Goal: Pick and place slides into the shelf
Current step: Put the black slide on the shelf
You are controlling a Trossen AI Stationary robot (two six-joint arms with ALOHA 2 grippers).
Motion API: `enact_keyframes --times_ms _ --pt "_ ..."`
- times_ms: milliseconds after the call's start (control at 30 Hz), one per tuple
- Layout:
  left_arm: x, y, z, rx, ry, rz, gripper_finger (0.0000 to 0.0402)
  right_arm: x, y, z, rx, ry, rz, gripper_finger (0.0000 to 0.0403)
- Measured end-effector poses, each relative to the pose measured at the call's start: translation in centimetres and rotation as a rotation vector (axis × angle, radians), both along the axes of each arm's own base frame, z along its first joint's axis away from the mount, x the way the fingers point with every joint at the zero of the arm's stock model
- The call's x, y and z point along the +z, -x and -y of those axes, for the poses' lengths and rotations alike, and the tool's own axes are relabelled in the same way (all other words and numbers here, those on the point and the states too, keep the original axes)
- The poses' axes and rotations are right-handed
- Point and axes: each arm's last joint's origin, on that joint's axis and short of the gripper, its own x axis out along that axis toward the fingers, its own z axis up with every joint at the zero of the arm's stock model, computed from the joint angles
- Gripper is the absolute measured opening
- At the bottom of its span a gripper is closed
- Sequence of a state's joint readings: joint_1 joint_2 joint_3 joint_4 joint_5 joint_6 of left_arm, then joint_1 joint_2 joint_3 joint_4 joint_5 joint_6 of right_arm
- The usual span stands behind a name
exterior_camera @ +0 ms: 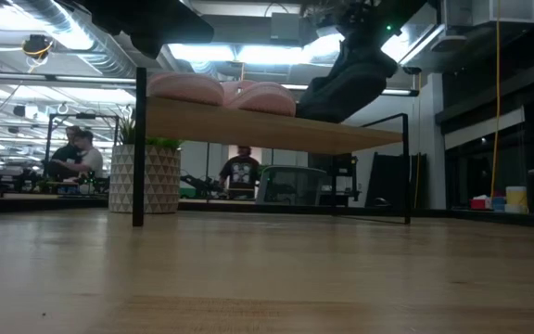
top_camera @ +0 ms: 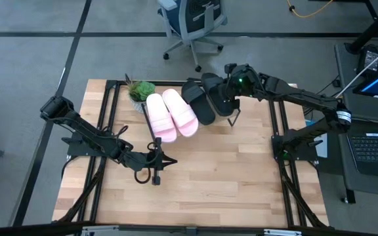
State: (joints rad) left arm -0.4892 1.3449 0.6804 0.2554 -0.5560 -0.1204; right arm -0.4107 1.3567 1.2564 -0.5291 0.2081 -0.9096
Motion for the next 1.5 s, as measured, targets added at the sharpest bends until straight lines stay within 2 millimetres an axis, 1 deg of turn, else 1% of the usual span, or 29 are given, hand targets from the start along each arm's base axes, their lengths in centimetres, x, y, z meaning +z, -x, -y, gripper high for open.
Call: enact_keyframes --times_ms 267,467,667,1500 --pt "0.0 0.0 0.0 0.0 0.001 0.0 0.0004 -0.6 0.3 0.2 -0.018 -0.03 -0.041 0.0008" --pt "0.0 0.0 0.0 0.001 0.002 0.0 0.0004 -2.2 0.3 0.2 -0.016 -0.039 -0.065 0.0008" --pt "0.0 0.0 0.0 0.001 0.004 0.001 0.0004 -2.9 0.1 0.3 -0.002 -0.006 -0.044 0.0008" --pt "0.0 0.0 0.0 0.001 0.004 0.001 0.0004 -3.3 0.2 0.5 -0.016 -0.025 -0.071 0.0008"
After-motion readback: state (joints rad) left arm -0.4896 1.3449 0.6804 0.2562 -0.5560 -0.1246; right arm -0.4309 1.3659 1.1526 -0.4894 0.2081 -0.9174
